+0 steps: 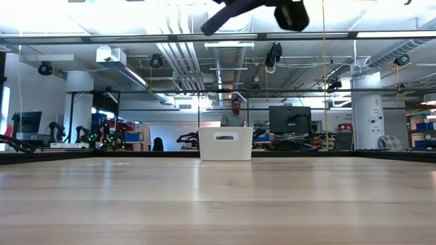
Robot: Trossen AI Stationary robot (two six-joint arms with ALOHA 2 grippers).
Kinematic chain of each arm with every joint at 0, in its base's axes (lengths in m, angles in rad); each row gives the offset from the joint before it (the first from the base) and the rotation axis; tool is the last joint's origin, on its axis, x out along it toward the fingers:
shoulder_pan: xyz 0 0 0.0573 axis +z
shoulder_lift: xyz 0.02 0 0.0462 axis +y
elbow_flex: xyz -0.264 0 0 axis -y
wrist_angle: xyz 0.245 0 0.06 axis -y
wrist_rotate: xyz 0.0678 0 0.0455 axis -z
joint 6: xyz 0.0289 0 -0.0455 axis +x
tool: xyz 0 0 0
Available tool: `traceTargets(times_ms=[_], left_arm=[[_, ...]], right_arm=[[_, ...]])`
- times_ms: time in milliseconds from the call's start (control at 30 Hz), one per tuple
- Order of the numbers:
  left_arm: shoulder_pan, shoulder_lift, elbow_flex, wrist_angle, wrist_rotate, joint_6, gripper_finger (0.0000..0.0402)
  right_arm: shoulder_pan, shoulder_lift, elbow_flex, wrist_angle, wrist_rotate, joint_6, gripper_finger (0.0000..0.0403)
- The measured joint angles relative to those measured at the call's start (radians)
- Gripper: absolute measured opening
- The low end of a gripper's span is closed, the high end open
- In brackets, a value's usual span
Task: Sort blocks
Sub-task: Put the blue block into the white bin
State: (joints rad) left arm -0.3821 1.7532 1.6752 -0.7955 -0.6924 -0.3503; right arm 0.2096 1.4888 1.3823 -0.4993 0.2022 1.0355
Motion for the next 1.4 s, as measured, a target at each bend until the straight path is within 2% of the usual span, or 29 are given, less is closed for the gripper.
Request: traceTargets(times_ms=[167, 233, 433, 600, 767, 833, 933, 1100, 1200, 1300, 1400], left_arm=[[0.005, -0.005, 0.0, -0.027, 0.001, -0.034, 0.0187], [0.007, -0.014, 0.0, -0.068, -0.001, -0.056, 0.0197], [0.029, -0.058, 0.0, -0.269, -0.005, -0.204, 0.0203], [0.091, -0.118, 0.0, -0.425, -0.006, -0.251, 0.02], [0.221, -0.207, -0.022, -0.491, -0.036, -0.162, 0.02], [0.285, -0.255, -0.052, -0.471, -0.053, -0.084, 0.02], [0.399, -0.354, -0.14, -0.351, -0.038, 0.063, 0.02], [0.619, -0.543, -0.358, -0.018, 0.176, 0.301, 0.0199], [0.707, -0.631, -0.462, 0.15, 0.311, 0.367, 0.0193], [0.786, -0.691, -0.53, 0.234, 0.407, 0.376, 0.0186], [0.844, -0.724, -0.556, 0.247, 0.436, 0.369, 0.0178]], right_arm=[[-0.041, -0.016, 0.001, -0.076, -0.077, -0.038, 0.0048], [-0.07, -0.022, 0.012, -0.161, -0.099, -0.084, 0.0048], [-0.223, -0.021, 0.098, -0.431, -0.131, -0.315, 0.0048], [-0.416, 0.005, 0.123, -0.433, -0.132, -0.516, 0.0048], [-0.593, 0.095, 0.137, -0.358, -0.135, -0.63, 0.0048], [-0.639, 0.149, 0.154, -0.327, -0.157, -0.652, 0.0048], [-0.683, 0.241, 0.201, -0.327, -0.185, -0.686, 0.0048], [-0.698, 0.364, 0.316, -0.326, -0.186, -0.792, 0.0048], [-0.694, 0.416, 0.39, -0.322, -0.185, -0.841, 0.0054], [-0.688, 0.473, 0.456, -0.316, -0.183, -0.862, 0.0064], [-0.688, 0.53, 0.522, -0.321, -0.18, -0.871, 0.0063]])
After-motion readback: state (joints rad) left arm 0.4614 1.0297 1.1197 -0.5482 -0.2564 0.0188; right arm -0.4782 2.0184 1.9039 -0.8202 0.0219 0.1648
